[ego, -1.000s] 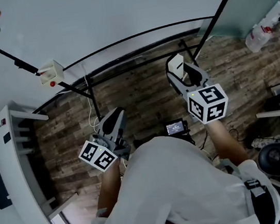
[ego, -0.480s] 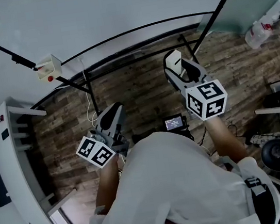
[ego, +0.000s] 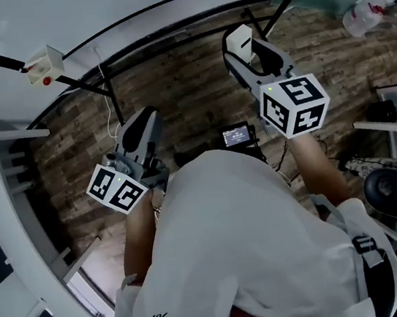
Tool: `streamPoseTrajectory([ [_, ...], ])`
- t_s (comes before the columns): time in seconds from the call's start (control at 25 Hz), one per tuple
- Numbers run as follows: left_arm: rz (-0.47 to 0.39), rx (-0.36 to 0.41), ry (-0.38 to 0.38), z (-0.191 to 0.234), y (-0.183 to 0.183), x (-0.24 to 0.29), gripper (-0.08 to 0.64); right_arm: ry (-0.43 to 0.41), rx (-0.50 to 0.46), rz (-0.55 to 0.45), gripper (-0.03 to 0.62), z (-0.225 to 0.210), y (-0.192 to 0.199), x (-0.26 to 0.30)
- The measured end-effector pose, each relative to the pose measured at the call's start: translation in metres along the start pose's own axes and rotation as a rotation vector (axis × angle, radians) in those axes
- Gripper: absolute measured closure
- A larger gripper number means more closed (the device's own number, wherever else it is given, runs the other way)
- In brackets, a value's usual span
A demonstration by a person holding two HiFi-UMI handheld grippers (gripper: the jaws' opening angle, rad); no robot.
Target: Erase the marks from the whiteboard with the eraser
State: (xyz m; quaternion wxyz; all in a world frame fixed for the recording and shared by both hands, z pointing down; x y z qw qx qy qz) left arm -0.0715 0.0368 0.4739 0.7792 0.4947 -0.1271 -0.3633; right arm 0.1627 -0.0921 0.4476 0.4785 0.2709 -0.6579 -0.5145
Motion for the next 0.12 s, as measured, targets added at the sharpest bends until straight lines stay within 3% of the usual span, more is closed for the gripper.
streamPoseTrajectory([
  [0.12,-0.001,0.013,0.009,0.0019,0.0012,0.0053,0.506,-0.007,-0.004,-0.018,0.339,-0.0005,-0.0007,0.0036],
])
Point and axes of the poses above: the fingertips, and each gripper's own axes: x forward along the fingers, z to its left, y out of its underside, the point moved 5 cm from there along -x, backward along the fingers, and after that the axes turned 15 degrees about y, right-handed, at the moved point
